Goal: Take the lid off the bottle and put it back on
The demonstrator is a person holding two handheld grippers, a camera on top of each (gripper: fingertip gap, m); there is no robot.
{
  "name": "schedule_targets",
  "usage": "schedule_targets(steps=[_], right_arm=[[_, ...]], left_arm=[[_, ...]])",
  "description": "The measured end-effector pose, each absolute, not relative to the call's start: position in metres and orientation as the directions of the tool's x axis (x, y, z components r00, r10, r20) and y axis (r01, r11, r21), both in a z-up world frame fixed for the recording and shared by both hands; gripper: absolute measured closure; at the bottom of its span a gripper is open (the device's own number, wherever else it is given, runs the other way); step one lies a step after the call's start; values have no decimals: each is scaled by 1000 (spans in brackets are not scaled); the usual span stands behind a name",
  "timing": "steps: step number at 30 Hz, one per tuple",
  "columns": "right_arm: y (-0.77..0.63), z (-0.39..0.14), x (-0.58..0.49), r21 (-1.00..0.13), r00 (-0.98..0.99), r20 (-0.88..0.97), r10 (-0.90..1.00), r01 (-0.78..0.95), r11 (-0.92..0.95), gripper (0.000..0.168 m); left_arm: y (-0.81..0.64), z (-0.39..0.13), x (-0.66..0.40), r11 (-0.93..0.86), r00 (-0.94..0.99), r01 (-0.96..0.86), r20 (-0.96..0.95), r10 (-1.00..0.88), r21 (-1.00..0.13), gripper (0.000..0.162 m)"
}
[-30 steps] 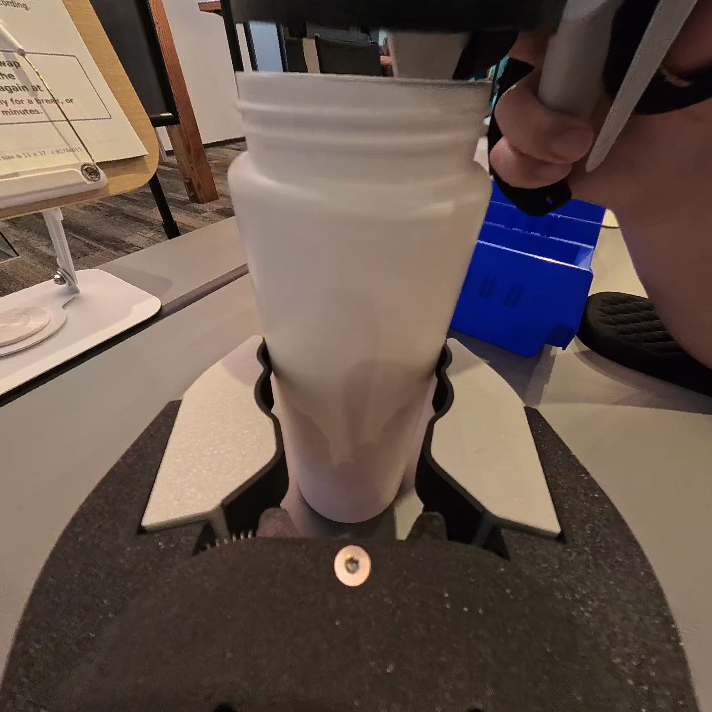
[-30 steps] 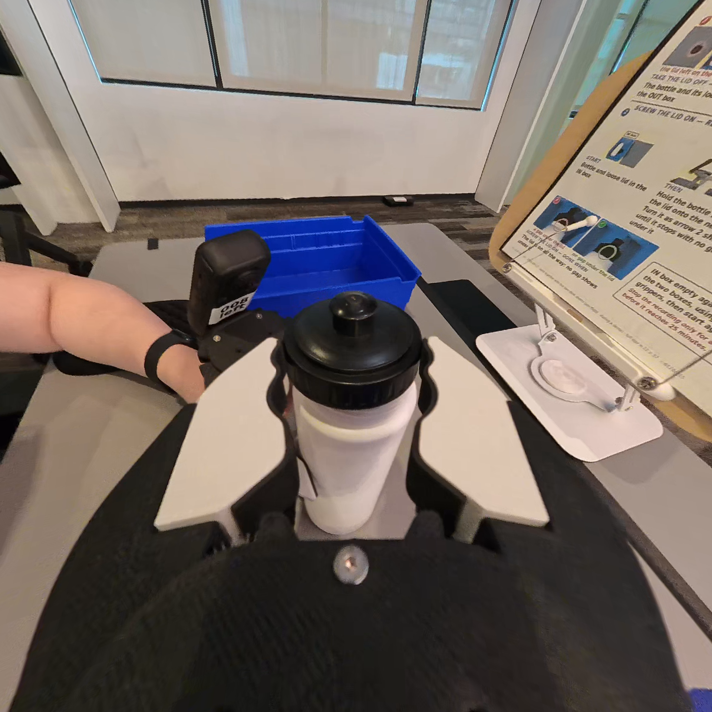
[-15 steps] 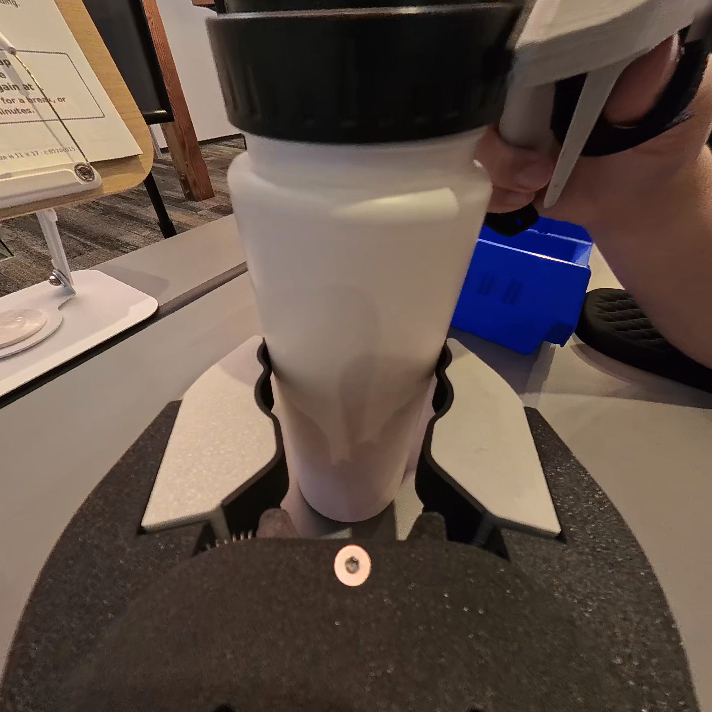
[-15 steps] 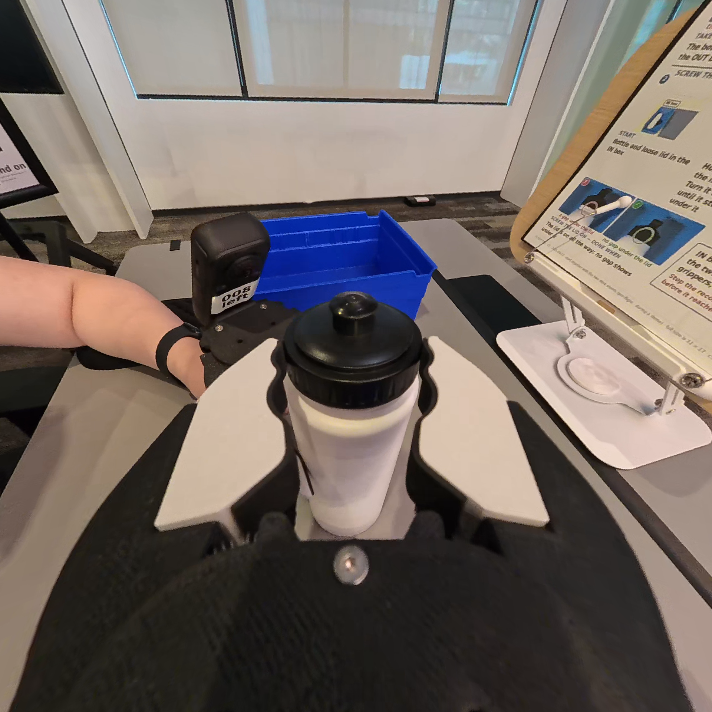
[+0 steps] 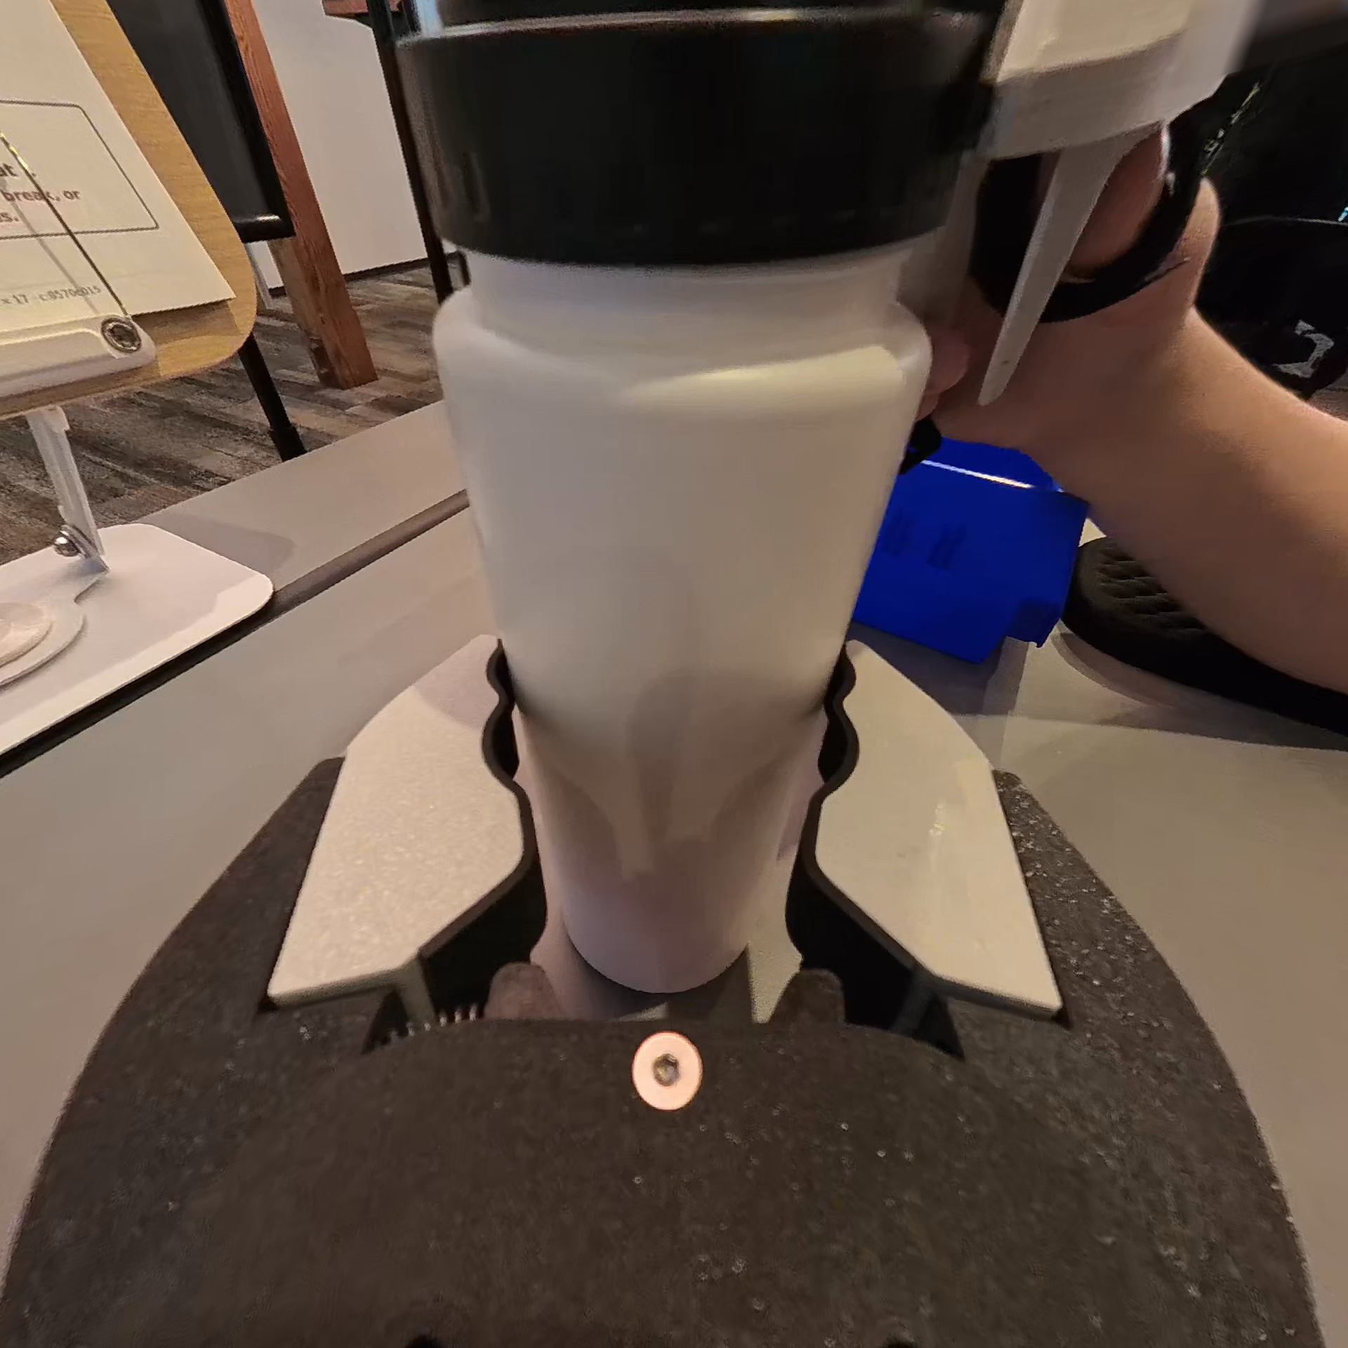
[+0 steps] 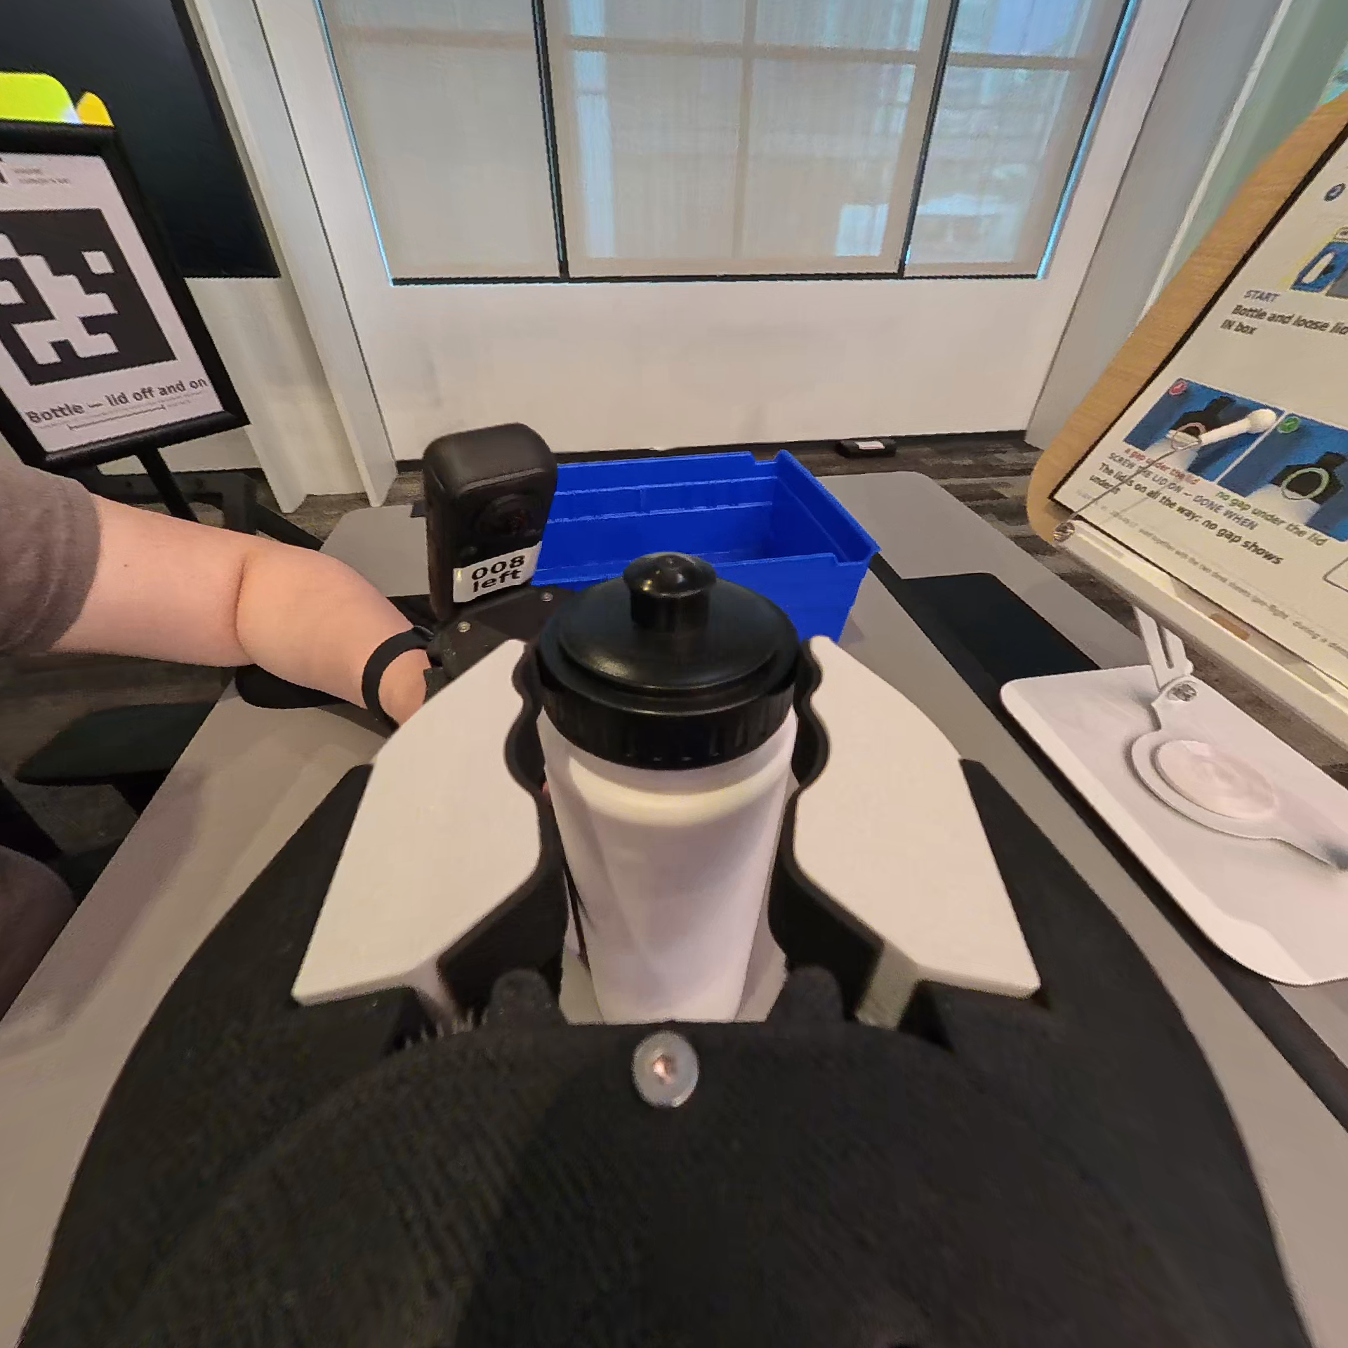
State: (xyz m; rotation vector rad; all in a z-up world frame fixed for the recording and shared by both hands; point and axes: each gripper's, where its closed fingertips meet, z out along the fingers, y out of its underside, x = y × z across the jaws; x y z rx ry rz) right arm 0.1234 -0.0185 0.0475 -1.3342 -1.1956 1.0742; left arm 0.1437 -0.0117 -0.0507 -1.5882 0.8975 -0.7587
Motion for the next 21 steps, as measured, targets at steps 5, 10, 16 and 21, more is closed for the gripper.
schedule_targets(steps=[5,10,16,21], right_arm=[[-26,48,128,-996,38,32,999,84,28,100],[-29,48,128,-997,11,17,1000,74,16,100],[-24,48,121,-994,95,33,995,105,23,100],[-16,48,117,-994,186,43,982,110,23,100]], left_arm=[[-19,-51,149,-93,448,-155,14,-894,-983,80],[-24,-51,151,-91,417,-156,18,-909,-984,80],[-19,-51,147,-119,468,-172,25,-883,-978,80],[-12,-52,141,-142,523,-183,26,-852,-973,80]])
